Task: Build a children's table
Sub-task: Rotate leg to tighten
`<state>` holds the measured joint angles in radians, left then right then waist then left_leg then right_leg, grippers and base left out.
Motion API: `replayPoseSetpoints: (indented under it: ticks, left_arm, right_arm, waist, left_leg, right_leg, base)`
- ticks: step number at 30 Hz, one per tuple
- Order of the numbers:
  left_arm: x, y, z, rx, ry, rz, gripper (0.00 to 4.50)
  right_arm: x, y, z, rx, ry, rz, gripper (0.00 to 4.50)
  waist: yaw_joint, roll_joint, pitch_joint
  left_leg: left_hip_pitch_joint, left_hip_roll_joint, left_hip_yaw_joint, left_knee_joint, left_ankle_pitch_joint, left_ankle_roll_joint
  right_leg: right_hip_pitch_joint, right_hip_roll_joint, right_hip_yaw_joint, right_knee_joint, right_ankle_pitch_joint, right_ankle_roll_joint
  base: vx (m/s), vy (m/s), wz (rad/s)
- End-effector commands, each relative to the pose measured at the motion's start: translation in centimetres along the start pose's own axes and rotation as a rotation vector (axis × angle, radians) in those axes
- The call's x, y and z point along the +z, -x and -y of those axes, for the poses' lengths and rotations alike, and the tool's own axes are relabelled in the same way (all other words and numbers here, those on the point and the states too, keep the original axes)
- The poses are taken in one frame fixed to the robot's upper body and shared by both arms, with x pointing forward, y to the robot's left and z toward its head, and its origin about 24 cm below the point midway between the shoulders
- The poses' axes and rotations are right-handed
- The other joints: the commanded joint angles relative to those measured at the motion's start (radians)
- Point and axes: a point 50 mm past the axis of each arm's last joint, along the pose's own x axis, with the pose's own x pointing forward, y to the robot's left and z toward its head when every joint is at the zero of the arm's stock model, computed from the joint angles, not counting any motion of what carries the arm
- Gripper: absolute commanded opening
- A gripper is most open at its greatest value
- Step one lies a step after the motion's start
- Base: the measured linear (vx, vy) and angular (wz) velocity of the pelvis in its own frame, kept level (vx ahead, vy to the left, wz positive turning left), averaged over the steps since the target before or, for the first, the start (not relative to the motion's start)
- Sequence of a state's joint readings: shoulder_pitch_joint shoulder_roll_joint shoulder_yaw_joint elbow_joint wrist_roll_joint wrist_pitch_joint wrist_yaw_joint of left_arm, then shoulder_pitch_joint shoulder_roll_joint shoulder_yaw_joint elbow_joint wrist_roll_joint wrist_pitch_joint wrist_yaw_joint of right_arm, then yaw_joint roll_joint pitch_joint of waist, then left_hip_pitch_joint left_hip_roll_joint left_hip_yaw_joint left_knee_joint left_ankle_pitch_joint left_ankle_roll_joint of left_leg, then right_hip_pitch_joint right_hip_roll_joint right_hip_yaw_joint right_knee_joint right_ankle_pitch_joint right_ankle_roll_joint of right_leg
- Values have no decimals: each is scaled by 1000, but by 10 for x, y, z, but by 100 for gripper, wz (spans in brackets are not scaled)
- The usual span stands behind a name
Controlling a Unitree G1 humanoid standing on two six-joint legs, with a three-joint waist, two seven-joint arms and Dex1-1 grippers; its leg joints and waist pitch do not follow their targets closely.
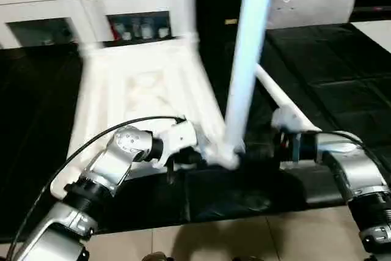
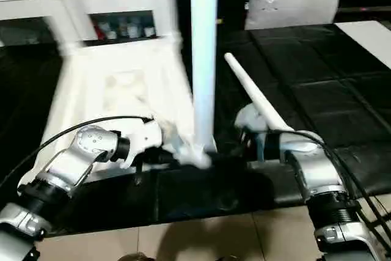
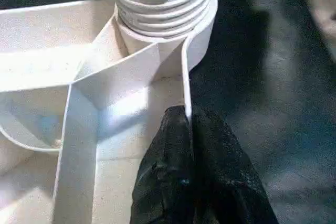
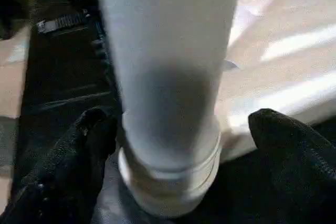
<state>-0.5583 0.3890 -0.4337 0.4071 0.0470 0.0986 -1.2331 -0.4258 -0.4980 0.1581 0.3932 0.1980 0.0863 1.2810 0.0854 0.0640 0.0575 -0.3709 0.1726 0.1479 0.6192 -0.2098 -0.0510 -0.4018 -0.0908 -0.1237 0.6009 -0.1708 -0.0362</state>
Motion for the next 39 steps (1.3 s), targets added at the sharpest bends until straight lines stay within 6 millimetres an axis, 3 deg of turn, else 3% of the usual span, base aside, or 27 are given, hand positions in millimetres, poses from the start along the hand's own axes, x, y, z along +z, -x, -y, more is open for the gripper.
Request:
replayPoseSetpoints:
  ticks: [1, 4, 10, 17, 24, 26, 28, 31, 32, 33, 35, 39]
  left_arm:
    - [1, -8, 9, -130, -51, -32, 0]
    - [2, -9, 9, -144, -61, -30, 0]
    - [1, -10, 7, -163, -71, -31, 0]
    - [0, -10, 7, -167, -61, -22, 0]
    - [2, -11, 14, -125, 56, 74, 0]
    - [1, -12, 14, -54, 121, 76, 0]
    - [4, -15, 9, 74, 196, 98, 0]
    - [13, -21, 4, 215, 302, 145, 0]
    - [14, -22, 4, 224, 311, 149, 0]
    - [19, -25, 3, 268, 340, 164, 0]
    - [25, -29, 0, 329, 365, 174, 0]
    - [37, -35, -14, 504, 403, 186, 0]
  right_arm:
    - [6, 0, -2, 52, 26, -6, 415]
    - [3, -2, -5, 97, 27, -29, 395]
    - [2, -5, -6, 123, 11, -26, 349]
    - [2, -7, -7, 144, -8, -10, 282]
    - [0, -15, -10, 129, -64, 46, 268]
    - [-1, -26, -5, 43, -120, 45, 267]
    - [-2, -41, 3, -90, -174, 60, 267]
    - [1, -59, 12, -244, -252, 108, 266]
    - [1, -60, 13, -253, -260, 112, 266]
    - [2, -67, 15, -297, -291, 125, 266]
    - [4, -74, 18, -346, -323, 134, 266]
    - [2, -87, 24, -493, -354, 106, 266]
  waist:
    - [-2, -11, -75]
    - [1, -13, -75]
    - [3, -14, -73]
    - [4, -16, -76]
    - [0, -15, -75]
    - [-3, -15, -74]
    - [-16, -13, -65]
    - [-54, -18, -59]
    - [-62, -26, -61]
    - [-73, -21, -61]
    - [-91, -24, -65]
    - [-97, -23, -67]
  left_leg:
    - [3, 61, -9, -74, -132, 115]
    - [0, 60, -8, -74, -123, 117]
    - [3, 57, -5, -75, -144, 101]
    - [1, 59, -5, -73, -121, 107]
    - [-1, 60, -6, -74, -120, 106]
    - [0, 60, -5, -75, -126, 100]
    - [0, 59, -6, -83, -171, 69]
    - [-3, 47, -12, -84, -232, 26]
    - [-6, 47, -12, -84, -230, 25]
    - [-7, 46, -14, -82, -228, 26]
    - [-6, 42, -12, -77, -219, 51]
    - [-5, 39, -8, -72, -191, 69]
  right_leg:
    - [61, -71, 62, -71, -228, -197]
    - [63, -71, 62, -68, -209, -203]
    - [63, -72, 62, -79, -282, -177]
    - [64, -72, 61, -74, -255, -182]
    - [64, -72, 60, -73, -262, -185]
    - [64, -71, 61, -74, -276, -182]
    - [62, -70, 58, -81, -356, -168]
    - [67, -71, 47, -99, -490, -113]
    - [70, -72, 47, -100, -497, -106]
    - [68, -73, 46, -102, -507, -98]
    - [62, -70, 47, -106, -482, -109]
    - [59, -66, 45, -107, -453, -119]
  base:
    - [0, 0, 0]
    - [0, 0, 0]
    - [0, 0, 0]
    - [0, 0, 0]
    - [0, 0, 0]
    - [0, 0, 0]
    - [0, 0, 0]
    - [0, 0, 0]
    - [0, 0, 0]
    - [0, 0, 0]
    - [0, 0, 0]
    - [0, 0, 0]
